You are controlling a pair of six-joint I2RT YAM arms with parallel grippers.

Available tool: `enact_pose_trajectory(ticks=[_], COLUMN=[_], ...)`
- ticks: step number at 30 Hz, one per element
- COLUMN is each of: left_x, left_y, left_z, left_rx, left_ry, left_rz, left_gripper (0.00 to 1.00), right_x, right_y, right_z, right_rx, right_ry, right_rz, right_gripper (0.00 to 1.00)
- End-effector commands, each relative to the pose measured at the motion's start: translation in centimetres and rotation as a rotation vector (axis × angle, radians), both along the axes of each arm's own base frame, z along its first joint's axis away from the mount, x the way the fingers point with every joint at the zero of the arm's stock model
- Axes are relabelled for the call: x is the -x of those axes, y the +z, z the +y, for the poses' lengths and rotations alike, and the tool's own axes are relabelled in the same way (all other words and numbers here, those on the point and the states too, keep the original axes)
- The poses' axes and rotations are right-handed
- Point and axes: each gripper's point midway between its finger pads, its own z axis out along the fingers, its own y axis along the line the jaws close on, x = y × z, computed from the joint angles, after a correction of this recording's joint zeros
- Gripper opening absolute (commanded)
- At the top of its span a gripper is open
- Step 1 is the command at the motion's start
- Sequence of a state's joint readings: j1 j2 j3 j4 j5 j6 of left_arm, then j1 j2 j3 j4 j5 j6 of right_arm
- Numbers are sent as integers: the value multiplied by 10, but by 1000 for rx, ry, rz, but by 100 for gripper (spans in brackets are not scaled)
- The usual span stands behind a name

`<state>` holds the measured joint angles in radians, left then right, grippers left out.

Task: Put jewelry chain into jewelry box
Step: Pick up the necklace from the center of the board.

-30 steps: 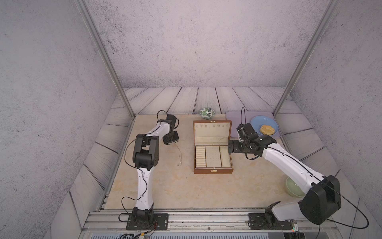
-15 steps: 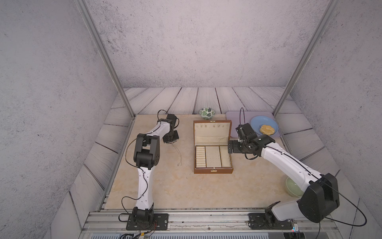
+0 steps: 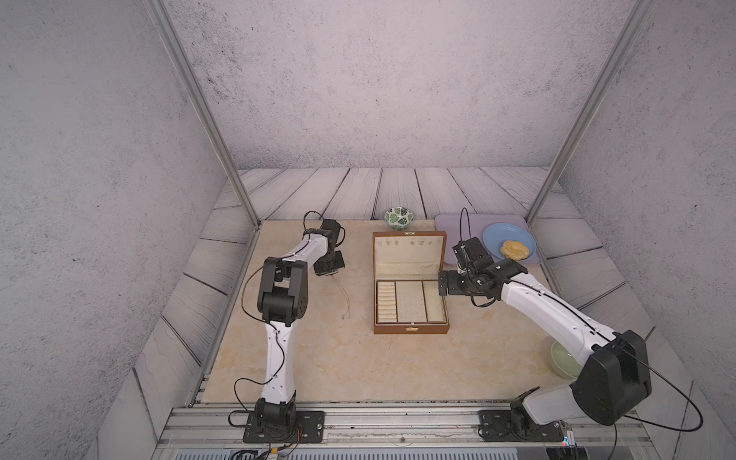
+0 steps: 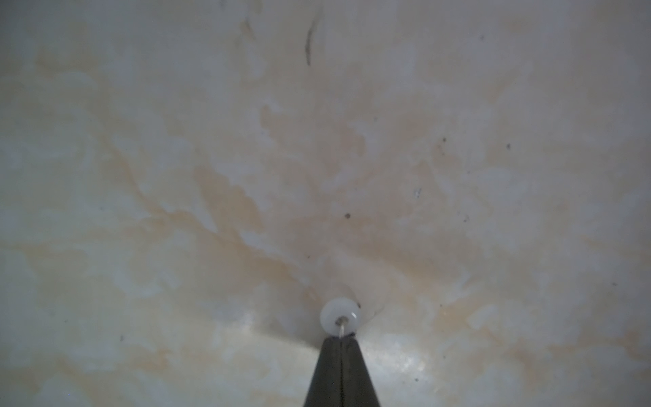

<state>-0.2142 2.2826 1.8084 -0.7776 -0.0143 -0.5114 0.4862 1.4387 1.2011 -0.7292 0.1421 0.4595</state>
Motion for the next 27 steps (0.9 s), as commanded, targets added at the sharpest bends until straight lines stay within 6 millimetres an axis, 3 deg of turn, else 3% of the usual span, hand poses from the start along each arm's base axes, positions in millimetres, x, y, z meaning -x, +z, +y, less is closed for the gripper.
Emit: enact_pose_trajectory(ticks=[1, 5, 13, 23, 27], left_x=[11, 8, 7, 12, 13], left_y=[-19, 0, 62, 92, 115], left_z=[1, 1, 5, 0, -5], left_rx=[-13, -7, 10, 57, 102], left_ry=[-7, 3, 16, 21, 19], left_rz=[55, 19, -129, -179, -226], left_gripper=[0, 0, 0, 0, 0], right_x=[-3, -4, -5, -8, -8], right_y=[3, 3, 4, 6, 11], right_z=[-1, -1, 1, 7, 12], right_rx=[13, 12, 4, -19, -45], right_ry=[-6, -7, -6, 5, 27], right_rz=[-8, -9, -15, -15, -32], right_gripper=[99, 99, 99, 99, 99])
